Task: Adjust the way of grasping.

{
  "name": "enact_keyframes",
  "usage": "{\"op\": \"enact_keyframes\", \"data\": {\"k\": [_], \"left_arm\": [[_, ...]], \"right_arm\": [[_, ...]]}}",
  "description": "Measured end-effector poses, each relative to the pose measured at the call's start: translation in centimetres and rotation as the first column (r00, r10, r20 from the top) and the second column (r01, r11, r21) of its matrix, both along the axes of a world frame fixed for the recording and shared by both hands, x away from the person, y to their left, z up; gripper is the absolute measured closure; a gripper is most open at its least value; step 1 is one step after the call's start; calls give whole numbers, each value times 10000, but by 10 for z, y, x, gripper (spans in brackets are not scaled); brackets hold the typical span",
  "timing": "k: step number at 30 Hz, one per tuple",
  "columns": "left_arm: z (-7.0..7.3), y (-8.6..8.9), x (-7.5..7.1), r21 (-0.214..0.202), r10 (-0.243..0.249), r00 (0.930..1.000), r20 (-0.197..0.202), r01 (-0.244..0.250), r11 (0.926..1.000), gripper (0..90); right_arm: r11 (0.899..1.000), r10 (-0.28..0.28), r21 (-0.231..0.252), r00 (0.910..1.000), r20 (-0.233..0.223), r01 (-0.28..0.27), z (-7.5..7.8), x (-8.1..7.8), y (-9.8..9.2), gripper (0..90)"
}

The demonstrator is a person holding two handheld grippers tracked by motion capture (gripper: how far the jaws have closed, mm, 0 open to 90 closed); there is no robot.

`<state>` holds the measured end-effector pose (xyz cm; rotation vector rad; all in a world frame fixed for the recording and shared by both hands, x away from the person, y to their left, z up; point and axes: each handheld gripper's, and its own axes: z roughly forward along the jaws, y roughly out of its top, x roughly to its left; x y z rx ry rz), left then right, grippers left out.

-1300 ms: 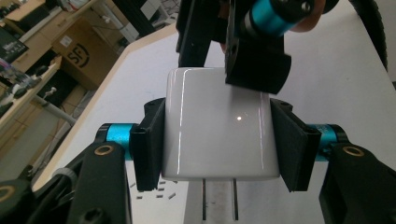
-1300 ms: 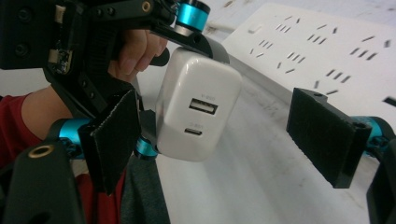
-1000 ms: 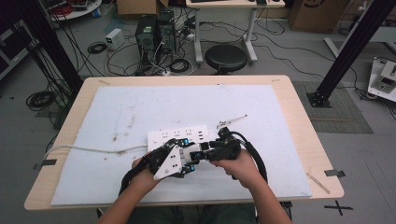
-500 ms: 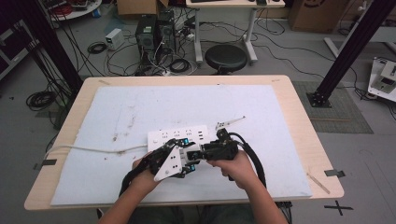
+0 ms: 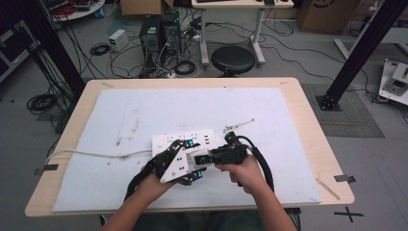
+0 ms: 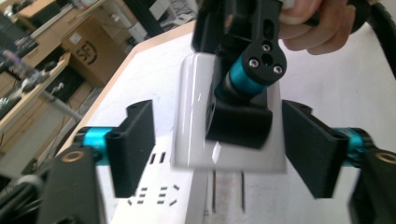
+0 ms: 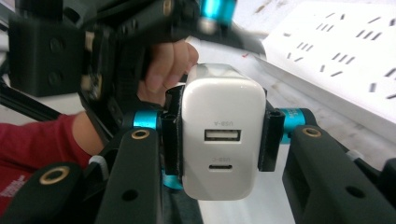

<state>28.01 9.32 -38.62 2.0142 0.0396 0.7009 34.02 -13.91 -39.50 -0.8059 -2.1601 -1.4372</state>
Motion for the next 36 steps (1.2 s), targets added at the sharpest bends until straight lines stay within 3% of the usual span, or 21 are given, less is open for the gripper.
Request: {"op": "enact_keyframes", "data": {"k": [1, 4, 6, 7, 8, 11, 12, 13, 15, 17, 18, 23, 28, 31, 36], "left_arm": [[1, 2, 1, -36, 124, 9998, -123, -124, 9999, 203], [4, 9, 4, 1, 570, 9975, -425, -570, 9984, 197], [5, 13, 6, -46, 736, 9957, -569, -740, 9972, 197], [10, 23, 10, -50, 1045, 9908, -859, -1053, 9944, 197], [11, 27, 13, -121, 1245, 9865, -1063, -1265, 9919, 193], [17, 41, 23, 46, 1851, 9676, -1717, -1871, 9823, 193], [17, 41, 23, 46, 1851, 9676, -1717, -1871, 9823, 192], [19, 50, 29, 105, 1932, 9547, -2264, -1960, 9805, 192], [22, 59, 34, 156, 1978, 9458, -2577, -2006, 9795, 192], [24, 63, 35, 235, 2022, 9424, -2663, -2034, 9788, 192], [31, 75, 40, 403, 2191, 9304, -2940, -2170, 9754, 192], [45, 92, 47, 850, 2557, 9112, -3229, -2412, 9668, 192], [54, 109, 53, 1096, 2793, 8976, -3411, -2571, 9601, 192], [56, 116, 57, 1138, 2774, 8969, -3444, -2534, 9606, 192], [56, 131, 66, 1148, 2843, 8794, -3819, -2601, 9587, 192]], "right_arm": [[10000, -35, -9, 10000, 5, 35, 0, 1, -2, 634], [9981, -530, -277, 9970, 572, 546, 5, 2, -9, 634], [9970, -665, -358, 9955, 673, 690, 7, 1, -11, 634], [9965, -669, -439, 9941, 858, 708, 9, 2, -13, 634], [9936, -878, -582, 9865, 1379, 966, 14, 2, -17, 634], [9885, -1085, -848, 9781, 1774, 1250, 21, 1, -22, 634], [9885, -1085, -848, 9781, 1774, 1250, 21, 1, -22, 634], [9869, -1148, -885, 9727, 2017, 1348, 23, 1, -24, 634], [9828, -1273, -1021, 9652, 2286, 1538, 27, 2, -30, 634], [9809, -1280, -1130, 9626, 2388, 1585, 28, 2, -32, 633], [9734, -1352, -1445, 9552, 2633, 1776, 30, 3, -38, 634], [9640, -1307, -1793, 9371, 3236, 1964, 33, 4, -45, 633], [9604, -1203, -1970, 9311, 3442, 1969, 36, 7, -50, 633], [9565, -1234, -2064, 9269, 3546, 2063, 39, 8, -52, 633], [9503, -1235, -2241, 9227, 3652, 2159, 41, 10, -56, 633]]}}
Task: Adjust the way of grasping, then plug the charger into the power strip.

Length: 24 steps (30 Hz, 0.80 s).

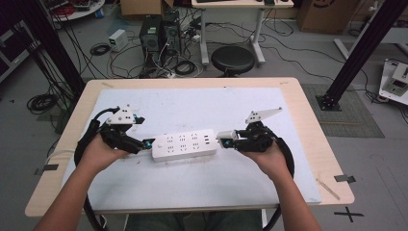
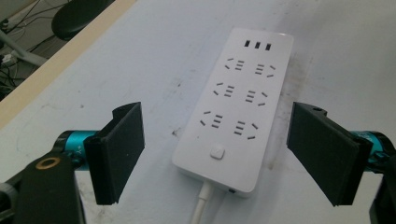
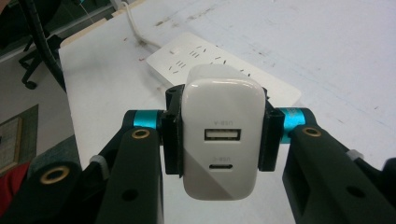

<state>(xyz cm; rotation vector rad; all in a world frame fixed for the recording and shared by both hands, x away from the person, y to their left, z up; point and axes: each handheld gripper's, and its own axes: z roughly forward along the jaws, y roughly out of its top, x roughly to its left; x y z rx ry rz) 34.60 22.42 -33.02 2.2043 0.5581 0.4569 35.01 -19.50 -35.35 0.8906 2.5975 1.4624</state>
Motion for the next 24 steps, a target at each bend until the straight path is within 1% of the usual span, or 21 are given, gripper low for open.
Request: {"op": "enact_keyframes", "data": {"k": [1, 3, 4, 5, 6, 8, 9, 10, 11, 12, 13, 15, 16, 19, 20, 22, 24], "left_arm": [[0, 2, 1, 30, 6, 10000, -51, -6, 10000, 192], [-1, 3, 3, 50, 73, 9999, -88, -72, 10000, 192], [-2, 4, 4, 89, 90, 9998, -167, -89, 9999, 192], [-3, 4, 4, -105, 167, 9996, -219, -169, 9998, 192], [-3, 5, 5, 20, 175, 9995, -258, -175, 9998, 192], [-4, 5, 7, 144, 145, 9995, -268, -141, 9998, 192], [-4, 5, 7, 68, 208, 9993, -321, -205, 9998, 192], [-4, 6, 8, 214, 194, 9993, -333, -187, 9996, 192], [-4, 6, 8, 168, 255, 9991, -347, -249, 9995, 192], [-3, 7, 8, 263, 229, 9992, -327, -220, 9994, 192], [-3, 7, 8, 238, 233, 9992, -337, -225, 9995, 192], [-3, 8, 7, 248, 285, 9990, -351, -276, 9993, 192], [-3, 8, 7, 329, 274, 9990, -359, -262, 9991, 192], [-3, 10, 6, 393, 328, 9989, -330, -315, 9987, 192], [-3, 11, 6, 377, 366, 9988, -318, -354, 9987, 192], [-3, 13, 6, 417, 424, 9987, -293, -411, 9983, 192], [-3, 15, 5, 394, 484, 9985, -248, -474, 9981, 192]], "right_arm": [[9999, -98, -60, 9999, 51, 98, 0, 0, -1, 633], [9999, -72, -82, 10000, 16, 72, 0, 1, -2, 633], [9998, -134, -132, 9999, 76, 135, 1, 1, -4, 633], [9998, -151, -143, 9998, 97, 152, 1, 2, -5, 633], [9997, -157, -169, 9999, 36, 157, 1, 2, -6, 633], [9995, -204, -219, 9998, 68, 206, 2, 2, -9, 633], [9996, -150, -229, 9998, 120, 153, 3, 2, -10, 633], [9994, -163, -315, 9997, 201, 169, 4, 2, -12, 633], [9993, -130, -347, 9996, 258, 139, 5, 2, -13, 633], [9992, -58, -383, 9997, 248, 68, 7, 2, -14, 633], [9991, -28, -415, 9996, 296, 41, 8, 2, -14, 633], [9986, 197, -508, 9989, 429, -176, 11, 3, -14, 633], [9981, 281, -556, 9985, 470, -255, 13, 3, -13, 633], [9955, 690, -699, 9950, 717, -640, 16, 5, -8, 633], [9948, 748, -744, 9945, 731, -693, 17, 6, -7, 633], [9907, 972, -1035, 9913, 888, -878, 18, 9, -2, 633], [9859, 1172, -1304, 9888, 920, -1047, 20, 13, 5, 633]]}}
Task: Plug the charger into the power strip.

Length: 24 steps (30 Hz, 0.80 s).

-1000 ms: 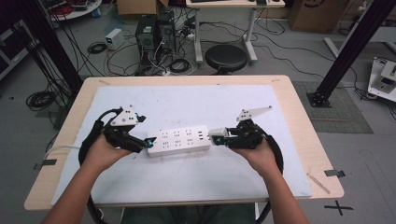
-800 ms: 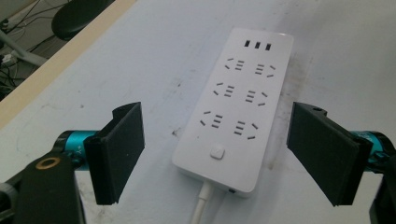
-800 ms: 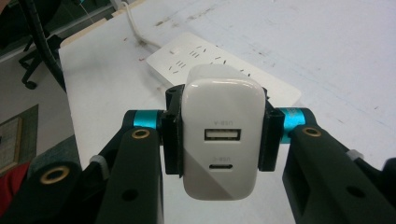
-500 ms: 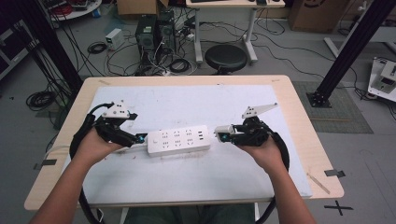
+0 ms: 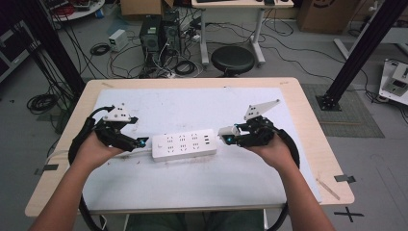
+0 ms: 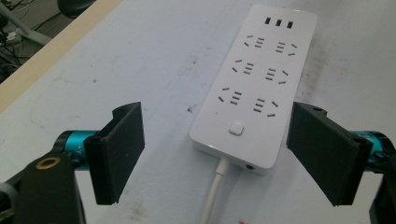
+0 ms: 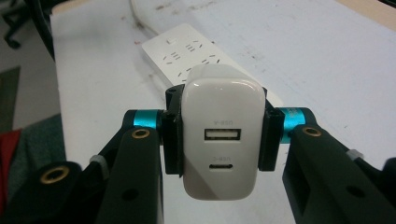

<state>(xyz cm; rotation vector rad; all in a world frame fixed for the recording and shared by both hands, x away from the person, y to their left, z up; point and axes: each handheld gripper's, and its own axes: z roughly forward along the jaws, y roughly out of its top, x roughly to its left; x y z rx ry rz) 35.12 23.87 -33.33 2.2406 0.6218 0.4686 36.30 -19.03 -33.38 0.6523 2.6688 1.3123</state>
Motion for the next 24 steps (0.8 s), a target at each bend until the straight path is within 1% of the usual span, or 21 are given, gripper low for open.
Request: {"op": "enact_keyframes", "data": {"k": [1, 4, 5, 6, 7, 8, 12, 13, 14, 15, 16, 17, 18, 19, 20, 21, 22, 23, 24], "left_arm": [[0, 1, 0, 54, 19, 10000, 2, -19, 10000, 192], [1, 4, -1, 167, 72, 10000, 26, -72, 9998, 192], [1, 5, -2, 163, 92, 10000, 10, -92, 9998, 192], [0, 5, -3, 42, 204, 9998, 35, -204, 9998, 192], [0, 7, -3, 92, 181, 9998, 20, -181, 9998, 192], [-1, 7, -4, 89, 220, 9998, 22, -220, 9997, 192], [-4, 10, -6, 60, 293, 9996, -46, -293, 9996, 192], [-5, 11, -6, 104, 281, 9996, -35, -281, 9996, 192], [-5, 11, -6, 104, 281, 9996, -35, -281, 9996, 192], [-6, 13, -8, 64, 309, 9995, -81, -308, 9995, 192], [-7, 14, -8, 86, 320, 9994, -103, -319, 9995, 192], [-6, 14, -9, 127, 326, 9994, -101, -325, 9994, 192], [-7, 15, -9, 64, 368, 9993, -80, -368, 9993, 192], [-6, 15, -10, 84, 372, 9993, -83, -371, 9993, 192], [-6, 15, -10, 84, 372, 9993, -83, -371, 9993, 192], [-5, 16, -10, 174, 312, 9995, -89, -311, 9994, 192], [-5, 16, -10, 174, 312, 9995, -89, -311, 9994, 192], [-5, 17, -11, 196, 321, 9995, -84, -319, 9993, 192], [-5, 17, -11, 196, 321, 9995, -84, -319, 9993, 192]], "right_arm": [[9999, 28, -111, 10000, -20, -28, 1, 1, 3, 633], [9967, 240, -772, 9997, 87, -233, 6, 10, 18, 633], [9948, 254, -990, 9995, 161, -236, 9, 13, 23, 633], [9934, 287, -1116, 9994, 171, -266, 10, 15, 26, 633], [9912, 336, -1286, 9994, 31, -330, 13, 20, 32, 633], [9884, 310, -1489, 9995, -9, -308, 15, 23, 36, 634], [9692, 242, -2444, 9992, -311, -311, 19, 37, 54, 634], [9594, 191, -2809, 9995, -254, -255, 19, 40, 58, 634], [9594, 191, -2809, 9995, -254, -255, 19, 40, 58, 634], [9250, -9, -3797, 9990, -440, -159, 19, 49, 72, 634], [9147, -88, -4038, 9982, -589, -158, 19, 51, 75, 634], [9049, -72, -4251, 9979, -639, -207, 18, 54, 78, 634], [8953, -94, -4447, 9970, -766, -257, 18, 56, 80, 634], [8885, 27, -4566, 9957, -924, -448, 17, 59, 82, 634], [8885, 27, -4566, 9957, -924, -448, 17, 59, 82, 634], [8728, 289, -4812, 9927, -1175, -823, 15, 63, 87, 634], [8602, 404, -4992, 9898, -1368, -1041, 15, 64, 89, 634], [8520, 470, -5099, 9875, -1507, -1184, 14, 67, 91, 634], [8416, 649, -5219, 9854, -1575, -1388, 13, 69, 93, 634]]}}
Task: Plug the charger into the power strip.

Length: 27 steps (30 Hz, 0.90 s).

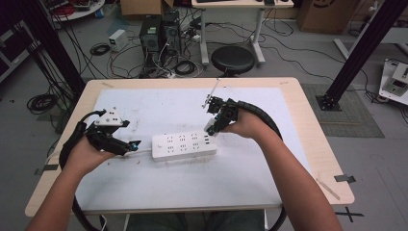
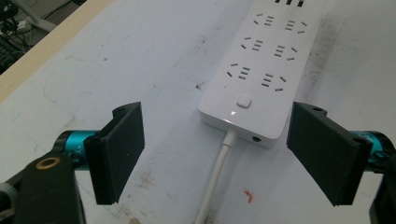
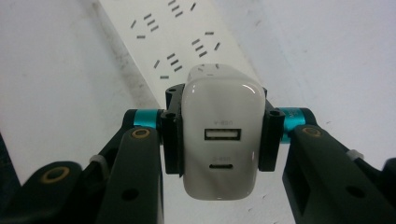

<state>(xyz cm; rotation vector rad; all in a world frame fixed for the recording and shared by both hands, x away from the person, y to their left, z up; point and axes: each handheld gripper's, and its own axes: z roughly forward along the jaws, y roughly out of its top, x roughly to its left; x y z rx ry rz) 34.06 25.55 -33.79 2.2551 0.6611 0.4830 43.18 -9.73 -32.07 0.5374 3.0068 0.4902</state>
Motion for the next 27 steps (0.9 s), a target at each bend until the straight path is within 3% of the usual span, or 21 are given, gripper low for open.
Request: {"op": "enact_keyframes", "data": {"k": [2, 7, 12, 18, 22, 27], "left_arm": [[0, 0, -1, 47, 21, 10000, -12, -21, 10000, 192], [3, 4, -5, 271, -11, 10000, -36, 12, 9996, 192], [3, 6, -9, 183, 84, 10000, -50, -84, 9998, 192], [3, 10, -11, 275, 105, 9999, -81, -103, 9996, 192], [3, 12, -11, 246, 138, 9999, -73, -137, 9996, 192], [0, 14, -11, 226, 159, 9998, -106, -156, 9996, 192]], "right_arm": [[9998, 159, -104, 9998, -120, -161, -1, 2, 2, 634], [9882, 1354, -668, 9901, -366, -1376, -6, 12, 19, 634], [9684, 2298, -915, 9727, -330, -2319, -7, 19, 37, 634], [9362, 3356, -1047, 9419, -164, -3354, -12, 24, 55, 633], [9162, 3836, -1190, 9233, -157, -3827, -18, 25, 63, 633], [9076, 3967, -1382, 9175, -277, -3965, -26, 28, 69, 633]]}}
